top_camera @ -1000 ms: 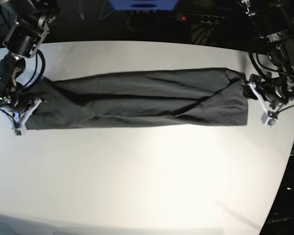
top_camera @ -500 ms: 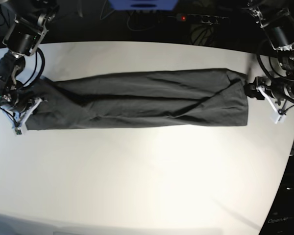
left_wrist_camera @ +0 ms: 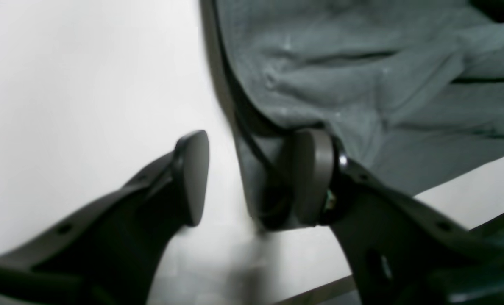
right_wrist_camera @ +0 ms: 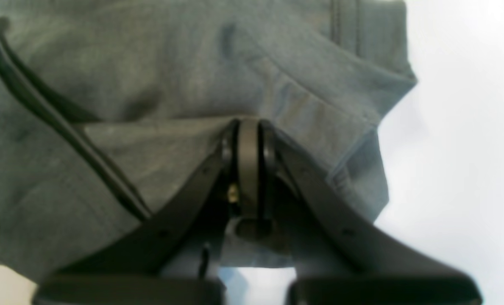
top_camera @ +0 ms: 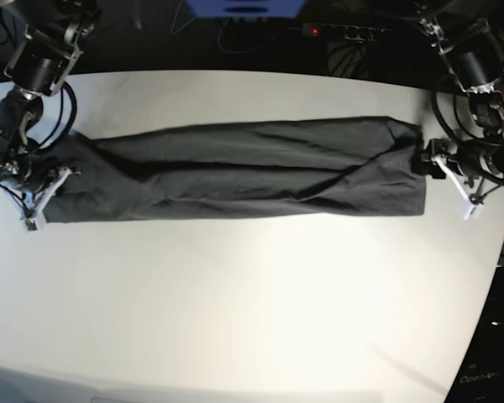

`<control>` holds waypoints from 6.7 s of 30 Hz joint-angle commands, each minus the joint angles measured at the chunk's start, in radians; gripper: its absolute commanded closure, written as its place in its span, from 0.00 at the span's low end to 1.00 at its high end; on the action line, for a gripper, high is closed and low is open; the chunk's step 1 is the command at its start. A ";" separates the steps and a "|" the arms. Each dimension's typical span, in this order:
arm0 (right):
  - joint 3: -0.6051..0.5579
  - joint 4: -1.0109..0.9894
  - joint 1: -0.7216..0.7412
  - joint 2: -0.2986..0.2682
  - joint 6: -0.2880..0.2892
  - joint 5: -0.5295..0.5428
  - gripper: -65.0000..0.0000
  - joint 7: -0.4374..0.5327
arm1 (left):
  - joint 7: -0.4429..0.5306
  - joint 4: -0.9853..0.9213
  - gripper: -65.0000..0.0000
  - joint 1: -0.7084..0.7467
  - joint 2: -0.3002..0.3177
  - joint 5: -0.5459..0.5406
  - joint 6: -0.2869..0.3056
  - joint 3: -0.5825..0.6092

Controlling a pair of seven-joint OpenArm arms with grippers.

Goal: Fold the T-shirt properly
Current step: 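Pull the left gripper's end outward to tension the grey strip, then lift the left gripper's end and carry it toward the right gripper, then lay the left gripper's end over the strip's middle, folding it in half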

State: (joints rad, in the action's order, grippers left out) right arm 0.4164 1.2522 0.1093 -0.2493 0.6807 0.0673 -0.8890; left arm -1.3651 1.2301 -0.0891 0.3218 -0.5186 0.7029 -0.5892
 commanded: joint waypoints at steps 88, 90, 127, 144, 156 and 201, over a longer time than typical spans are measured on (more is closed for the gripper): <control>-0.009 -0.019 -0.027 0.029 0.017 -0.031 1.00 -0.071 | -0.031 0.386 0.94 -0.110 -0.056 0.027 -0.005 0.558; -0.009 -0.018 -0.032 0.029 0.017 -0.031 1.00 -0.071 | -0.031 0.397 0.94 -0.102 -0.076 0.027 -0.005 0.573; -0.007 -0.018 -0.035 0.029 0.017 -0.031 1.00 -0.071 | -0.031 0.524 0.94 0.001 -0.407 0.027 -0.688 0.756; -0.007 -0.016 -0.039 0.031 0.017 -0.031 1.00 -0.071 | -0.031 0.524 0.94 -0.002 -0.396 0.124 -1.133 0.892; -0.007 -0.016 -0.041 0.031 0.017 -0.031 1.00 -0.071 | -0.031 0.506 0.94 -0.041 -0.441 0.125 -1.150 0.885; -0.009 -0.013 -0.041 0.046 0.017 -0.031 1.00 -0.068 | -0.031 0.408 0.52 -0.094 -0.479 0.283 -1.150 1.026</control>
State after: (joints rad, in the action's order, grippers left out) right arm 0.4175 1.2598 0.0937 -0.2295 0.6716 0.0669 -0.8555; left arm -1.4029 1.6238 -0.1684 -0.1440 -0.2272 -0.4458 0.4343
